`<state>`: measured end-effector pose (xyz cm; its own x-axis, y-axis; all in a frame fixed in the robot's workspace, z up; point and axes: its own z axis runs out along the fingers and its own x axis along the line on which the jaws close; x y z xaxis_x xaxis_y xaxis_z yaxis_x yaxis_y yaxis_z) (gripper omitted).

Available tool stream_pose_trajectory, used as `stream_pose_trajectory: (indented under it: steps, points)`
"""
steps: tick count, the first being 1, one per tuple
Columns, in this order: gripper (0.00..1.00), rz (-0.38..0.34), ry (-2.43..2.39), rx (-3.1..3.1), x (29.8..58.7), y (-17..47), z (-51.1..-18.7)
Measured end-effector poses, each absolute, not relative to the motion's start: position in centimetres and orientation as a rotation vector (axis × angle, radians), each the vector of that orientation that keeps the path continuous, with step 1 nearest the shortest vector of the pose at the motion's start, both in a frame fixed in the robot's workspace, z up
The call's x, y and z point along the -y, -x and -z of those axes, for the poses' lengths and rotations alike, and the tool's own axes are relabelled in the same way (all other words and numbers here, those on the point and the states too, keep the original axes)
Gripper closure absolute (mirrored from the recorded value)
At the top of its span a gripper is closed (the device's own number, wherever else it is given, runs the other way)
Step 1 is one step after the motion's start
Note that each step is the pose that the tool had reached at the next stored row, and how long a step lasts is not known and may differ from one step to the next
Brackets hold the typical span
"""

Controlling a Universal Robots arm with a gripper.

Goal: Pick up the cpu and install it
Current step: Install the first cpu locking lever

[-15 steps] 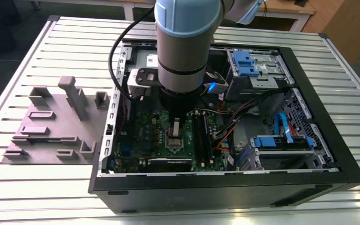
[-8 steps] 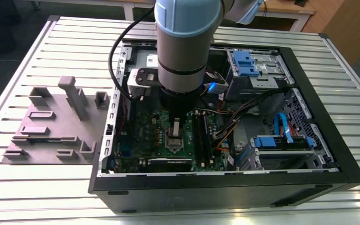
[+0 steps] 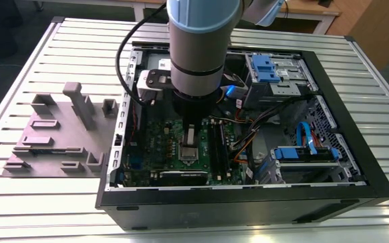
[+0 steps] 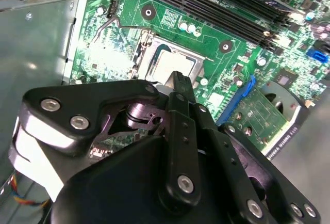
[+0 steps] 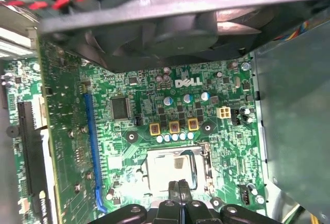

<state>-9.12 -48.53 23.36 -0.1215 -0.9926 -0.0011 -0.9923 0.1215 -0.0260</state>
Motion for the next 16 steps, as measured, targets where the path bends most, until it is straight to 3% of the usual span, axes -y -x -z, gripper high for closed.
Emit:
stream_pose_trajectory:
  steps: [16]
  points:
    - [0.9,0.029,2.07,-2.339,48.1,9.1,-25.7]
